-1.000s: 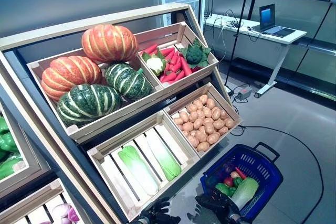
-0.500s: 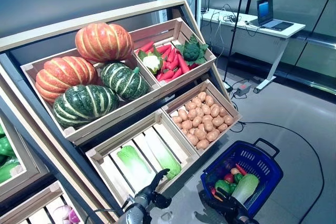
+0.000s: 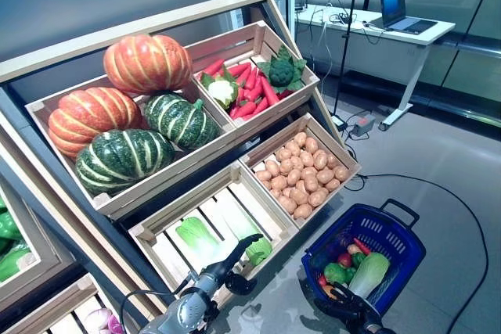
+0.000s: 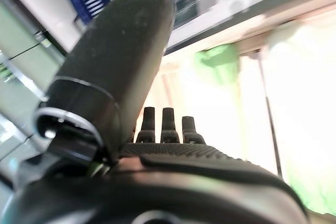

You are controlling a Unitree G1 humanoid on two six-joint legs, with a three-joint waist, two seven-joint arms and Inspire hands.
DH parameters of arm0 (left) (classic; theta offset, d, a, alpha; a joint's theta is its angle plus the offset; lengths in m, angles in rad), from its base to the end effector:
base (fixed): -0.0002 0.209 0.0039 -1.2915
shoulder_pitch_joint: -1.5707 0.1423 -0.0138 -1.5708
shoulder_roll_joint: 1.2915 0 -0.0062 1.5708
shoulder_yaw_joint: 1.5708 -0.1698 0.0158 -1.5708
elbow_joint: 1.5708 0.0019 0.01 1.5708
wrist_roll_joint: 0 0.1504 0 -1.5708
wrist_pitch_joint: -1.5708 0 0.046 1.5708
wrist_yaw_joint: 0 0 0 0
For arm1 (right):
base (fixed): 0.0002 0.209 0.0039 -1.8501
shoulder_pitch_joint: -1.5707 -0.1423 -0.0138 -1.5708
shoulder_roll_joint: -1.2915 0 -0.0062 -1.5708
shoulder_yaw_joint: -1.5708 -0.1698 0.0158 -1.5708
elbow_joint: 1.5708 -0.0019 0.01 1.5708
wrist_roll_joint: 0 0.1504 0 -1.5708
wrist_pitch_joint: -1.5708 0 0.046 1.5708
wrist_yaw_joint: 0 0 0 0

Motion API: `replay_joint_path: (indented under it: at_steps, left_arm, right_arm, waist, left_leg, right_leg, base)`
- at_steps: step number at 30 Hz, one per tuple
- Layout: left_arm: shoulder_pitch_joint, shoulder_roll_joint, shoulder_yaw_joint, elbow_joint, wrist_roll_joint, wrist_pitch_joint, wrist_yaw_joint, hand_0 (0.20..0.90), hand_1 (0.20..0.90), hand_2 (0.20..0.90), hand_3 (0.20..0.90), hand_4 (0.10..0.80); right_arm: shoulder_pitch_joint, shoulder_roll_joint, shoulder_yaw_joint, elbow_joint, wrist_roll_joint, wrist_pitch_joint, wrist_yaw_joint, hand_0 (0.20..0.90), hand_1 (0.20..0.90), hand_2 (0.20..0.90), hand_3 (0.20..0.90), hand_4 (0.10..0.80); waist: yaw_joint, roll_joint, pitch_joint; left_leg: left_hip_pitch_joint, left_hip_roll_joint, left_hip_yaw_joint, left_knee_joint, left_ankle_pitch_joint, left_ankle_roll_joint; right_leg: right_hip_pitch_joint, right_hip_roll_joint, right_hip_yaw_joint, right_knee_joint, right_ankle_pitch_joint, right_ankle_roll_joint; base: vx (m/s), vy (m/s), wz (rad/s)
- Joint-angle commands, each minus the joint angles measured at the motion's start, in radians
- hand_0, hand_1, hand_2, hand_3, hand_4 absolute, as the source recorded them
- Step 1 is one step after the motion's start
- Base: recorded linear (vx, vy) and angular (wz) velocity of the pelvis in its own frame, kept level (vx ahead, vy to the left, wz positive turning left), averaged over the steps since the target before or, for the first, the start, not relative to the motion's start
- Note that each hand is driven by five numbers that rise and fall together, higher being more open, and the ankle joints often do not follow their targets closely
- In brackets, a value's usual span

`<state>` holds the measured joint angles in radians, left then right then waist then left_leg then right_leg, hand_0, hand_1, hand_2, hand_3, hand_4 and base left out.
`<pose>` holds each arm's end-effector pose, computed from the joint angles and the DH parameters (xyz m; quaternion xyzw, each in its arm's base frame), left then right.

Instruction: Put vegetables into the basket

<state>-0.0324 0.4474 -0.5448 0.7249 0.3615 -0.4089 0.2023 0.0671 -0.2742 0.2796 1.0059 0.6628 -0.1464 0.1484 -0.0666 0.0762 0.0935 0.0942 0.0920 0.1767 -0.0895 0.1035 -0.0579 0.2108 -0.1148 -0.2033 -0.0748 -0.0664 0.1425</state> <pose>0.1525 0.1908 -0.0599 0.4057 0.1290 -0.2322 0.8746 0.0939 -0.2145 -0.1023 0.1263 0.4362 -0.0592 0.8890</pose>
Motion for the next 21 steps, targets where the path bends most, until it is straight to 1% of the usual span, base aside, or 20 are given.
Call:
replay_joint_path:
  at_steps: [1, 2, 3, 5, 6, 7, 10, 13, 16, 18, 21]
  left_arm:
    - [-0.165, 0.071, 0.027, -0.019, 0.056, 0.003, 0.075, 0.900, 0.900, 0.900, 0.900, 0.800]
    - [-0.184, 0.086, 0.011, -0.009, 0.106, 0.017, 0.109, 0.900, 0.900, 0.900, 0.900, 0.800]
    - [-0.207, 0.104, -0.011, -0.004, 0.139, 0.049, 0.151, 0.900, 0.900, 0.900, 0.900, 0.800]
    - [-0.236, 0.125, -0.031, -0.004, 0.145, 0.086, 0.178, 0.900, 0.900, 0.900, 0.900, 0.800]
    - [-0.270, 0.144, -0.052, -0.005, 0.171, 0.156, 0.211, 0.900, 0.900, 0.900, 0.900, 0.800]
    - [-0.298, 0.153, -0.075, 0.009, 0.165, 0.185, 0.221, 0.900, 0.900, 0.900, 0.900, 0.800]
    - [-0.352, 0.161, -0.106, 0.030, 0.220, 0.216, 0.275, 0.900, 0.900, 0.900, 0.900, 0.800]
    - [-0.444, 0.196, -0.148, 0.051, 0.263, 0.278, 0.348, 0.900, 0.900, 0.900, 0.900, 0.800]
    - [-0.485, 0.218, -0.161, 0.047, 0.289, 0.311, 0.386, 0.900, 0.900, 0.900, 0.900, 0.800]
    - [-0.502, 0.232, -0.163, 0.035, 0.301, 0.327, 0.401, 0.900, 0.900, 0.900, 0.900, 0.800]
    - [-0.528, 0.273, -0.163, 0.018, 0.359, 0.361, 0.446, 0.900, 0.900, 0.900, 0.900, 0.800]
  right_arm:
    - [-0.096, -0.022, -0.031, -0.084, -0.038, -0.051, 0.004, 0.900, 0.900, 0.900, 0.900, 0.800]
    - [-0.110, -0.034, -0.027, -0.089, -0.042, -0.063, 0.012, 0.900, 0.900, 0.900, 0.900, 0.800]
    - [-0.131, -0.048, -0.017, -0.100, -0.045, -0.075, 0.010, 0.900, 0.900, 0.900, 0.900, 0.800]
    - [-0.155, -0.065, -0.001, -0.107, -0.051, -0.091, 0.007, 0.900, 0.900, 0.900, 0.900, 0.800]
    - [-0.182, -0.083, 0.015, -0.111, -0.064, -0.104, -0.004, 0.900, 0.900, 0.900, 0.900, 0.800]
    - [-0.207, -0.092, 0.028, -0.117, -0.072, -0.107, -0.011, 0.900, 0.900, 0.900, 0.900, 0.800]
    - [-0.246, -0.109, 0.052, -0.130, -0.043, -0.105, -0.015, 0.900, 0.900, 0.900, 0.900, 0.800]
    - [-0.293, -0.129, 0.067, -0.159, -0.022, -0.094, -0.030, 0.900, 0.900, 0.900, 0.900, 0.800]
    - [-0.315, -0.142, 0.065, -0.158, -0.012, -0.097, -0.041, 0.900, 0.900, 0.900, 0.900, 0.800]
    - [-0.322, -0.150, 0.061, -0.167, -0.009, -0.097, -0.047, 0.900, 0.900, 0.900, 0.900, 0.800]
    - [-0.331, -0.174, 0.045, -0.177, 0.006, -0.093, -0.051, 0.900, 0.900, 0.900, 0.900, 0.800]
  waist:
    - [0.012, -0.026, 0.081]
    - [0.013, -0.028, 0.100]
    - [0.014, -0.033, 0.126]
    - [0.016, -0.039, 0.157]
    - [0.017, -0.042, 0.186]
    - [0.017, -0.044, 0.203]
    - [0.019, -0.049, 0.228]
    - [0.011, -0.051, 0.267]
    - [0.006, -0.048, 0.279]
    - [0.003, -0.046, 0.284]
    - [-0.002, -0.040, 0.293]
  left_leg:
    - [-0.019, -0.085, 0.054, 0.175, -0.159, 0.074]
    - [-0.050, -0.081, 0.045, 0.229, -0.187, 0.068]
    - [-0.104, -0.074, 0.045, 0.296, -0.205, 0.066]
    - [-0.162, -0.065, 0.050, 0.361, -0.219, 0.066]
    - [-0.224, -0.059, 0.051, 0.429, -0.234, 0.065]
    - [-0.274, -0.055, 0.046, 0.479, -0.244, 0.064]
    - [-0.350, -0.048, 0.040, 0.558, -0.268, 0.066]
    - [-0.485, -0.036, 0.030, 0.705, -0.318, 0.082]
    - [-0.562, -0.028, 0.030, 0.799, -0.356, 0.088]
    - [-0.601, -0.022, 0.025, 0.846, -0.373, 0.086]
    - [-0.664, -0.013, 0.016, 0.927, -0.399, 0.084]
  right_leg:
    - [-0.171, 0.024, -0.036, 0.201, 0.010, -0.106]
    - [-0.204, 0.016, -0.031, 0.251, -0.016, -0.101]
    - [-0.252, 0.006, -0.031, 0.300, -0.029, -0.105]
    - [-0.305, -0.006, -0.034, 0.351, -0.039, -0.108]
    - [-0.358, -0.015, -0.028, 0.402, -0.048, -0.114]
    - [-0.407, -0.020, -0.023, 0.448, -0.057, -0.117]
    - [-0.475, -0.029, -0.014, 0.522, -0.082, -0.128]
    - [-0.619, -0.059, 0.012, 0.698, -0.127, -0.138]
    - [-0.699, -0.069, 0.022, 0.802, -0.160, -0.146]
    - [-0.739, -0.074, 0.030, 0.855, -0.177, -0.149]
    - [-0.805, -0.079, 0.052, 0.939, -0.199, -0.154]
  base:
    - [-0.063, 0.019, -0.07]
    - [-0.123, 0.000, -0.06]
    - [-0.165, -0.019, 0.02]
    - [-0.238, -0.030, 0.09]
    - [-0.267, -0.005, 0.04]
    - [-0.286, 0.006, -0.02]
    - [-0.144, 0.020, 0.00]
    - [-0.149, 0.038, 0.03]
    - [-0.081, 0.015, 0.13]
    - [-0.045, 0.014, 0.06]
    - [-0.030, 0.011, 0.03]
